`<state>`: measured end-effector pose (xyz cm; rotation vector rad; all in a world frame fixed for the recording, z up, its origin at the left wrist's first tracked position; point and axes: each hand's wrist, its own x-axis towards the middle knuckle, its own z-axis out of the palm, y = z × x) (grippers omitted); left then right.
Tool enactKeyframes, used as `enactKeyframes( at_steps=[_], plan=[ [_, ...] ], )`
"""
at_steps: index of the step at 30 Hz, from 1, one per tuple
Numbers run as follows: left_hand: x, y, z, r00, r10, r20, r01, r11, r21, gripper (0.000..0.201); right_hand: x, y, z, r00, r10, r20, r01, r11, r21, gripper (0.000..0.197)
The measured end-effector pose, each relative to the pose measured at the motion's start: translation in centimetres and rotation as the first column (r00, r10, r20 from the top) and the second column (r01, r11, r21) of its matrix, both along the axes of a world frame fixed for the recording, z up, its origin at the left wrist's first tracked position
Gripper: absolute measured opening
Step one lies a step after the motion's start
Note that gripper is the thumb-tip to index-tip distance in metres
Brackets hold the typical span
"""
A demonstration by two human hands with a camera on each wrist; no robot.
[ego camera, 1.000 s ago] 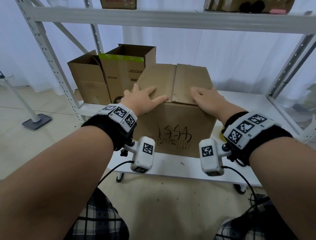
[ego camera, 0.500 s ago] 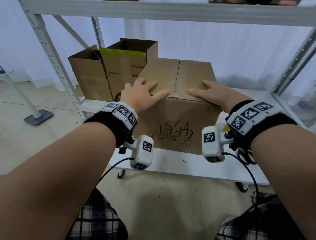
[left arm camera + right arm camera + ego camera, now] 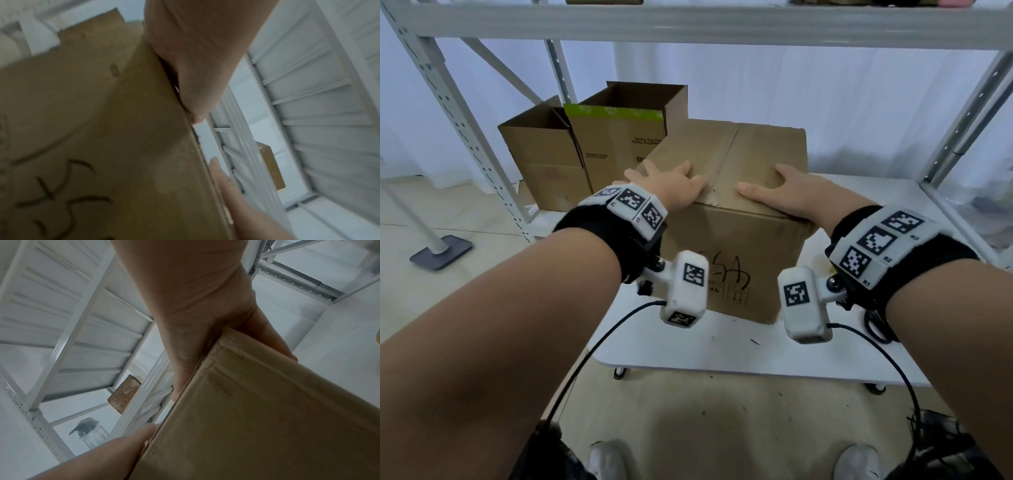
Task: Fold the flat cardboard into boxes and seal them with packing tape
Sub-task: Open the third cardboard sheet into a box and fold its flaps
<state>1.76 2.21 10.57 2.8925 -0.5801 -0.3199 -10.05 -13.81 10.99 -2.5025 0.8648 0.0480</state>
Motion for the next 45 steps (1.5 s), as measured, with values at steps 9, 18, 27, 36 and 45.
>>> enactKeyframes(
  at_steps=[9,18,27,36,45],
  plan=[
    [4.5,1.1,0.6,1.000,-0.018,-0.011,0.019,0.999,0.047,0.092,0.0,0.5,0.0,0.972,-0.005,0.234,-0.057,0.964,0.258,0.085],
    [2.1,-1.4,0.3,0.999,0.035,0.005,-0.035,0.995,0.091,0.102,0.8,-0.5,-0.5,0.945,0.056,0.324,-0.057,0.998,-0.007,0.040],
    [0.5,1.8,-0.8,0.991,-0.117,0.065,0.116,0.993,0.028,0.080,3.5,-1.3,-1.6,0.970,0.093,0.223,-0.046,0.977,-0.208,0.057],
    [0.4,3.6,-0.5,0.969,-0.240,0.050,0.236,0.969,0.076,0.075,2.8,-3.3,0.4,0.984,-0.006,0.181,0.054,0.964,-0.260,0.065],
    [0.4,5.5,-0.6,0.948,-0.312,0.066,0.311,0.950,0.028,0.071,1.8,-4.2,1.9,0.978,-0.062,0.198,0.110,0.964,-0.241,0.077]
  ],
)
